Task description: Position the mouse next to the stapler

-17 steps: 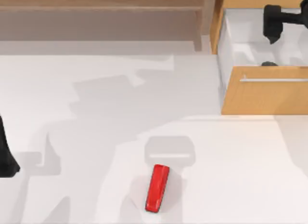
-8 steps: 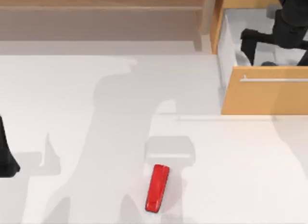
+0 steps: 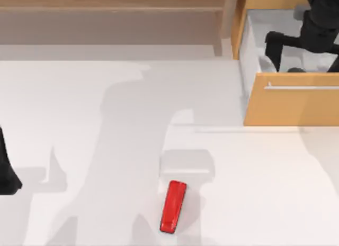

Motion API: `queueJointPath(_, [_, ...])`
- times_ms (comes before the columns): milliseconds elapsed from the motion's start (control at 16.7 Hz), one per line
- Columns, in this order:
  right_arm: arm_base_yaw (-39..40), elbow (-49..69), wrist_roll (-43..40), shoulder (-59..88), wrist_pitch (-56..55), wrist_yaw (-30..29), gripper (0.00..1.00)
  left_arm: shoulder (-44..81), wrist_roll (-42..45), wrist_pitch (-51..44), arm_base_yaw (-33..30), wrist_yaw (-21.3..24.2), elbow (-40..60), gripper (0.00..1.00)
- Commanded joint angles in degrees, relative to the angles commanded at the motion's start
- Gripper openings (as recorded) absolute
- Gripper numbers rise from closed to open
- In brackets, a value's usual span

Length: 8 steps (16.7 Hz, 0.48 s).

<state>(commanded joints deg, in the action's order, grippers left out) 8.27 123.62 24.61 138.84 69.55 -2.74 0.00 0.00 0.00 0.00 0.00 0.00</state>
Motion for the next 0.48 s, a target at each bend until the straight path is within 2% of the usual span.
queueJointPath(480, [1.68, 2.7, 1.25, -12.93, 14.43, -0.72, 1.0, 0.0, 0.0, 0.0, 0.0, 0.0, 0.0, 1.0])
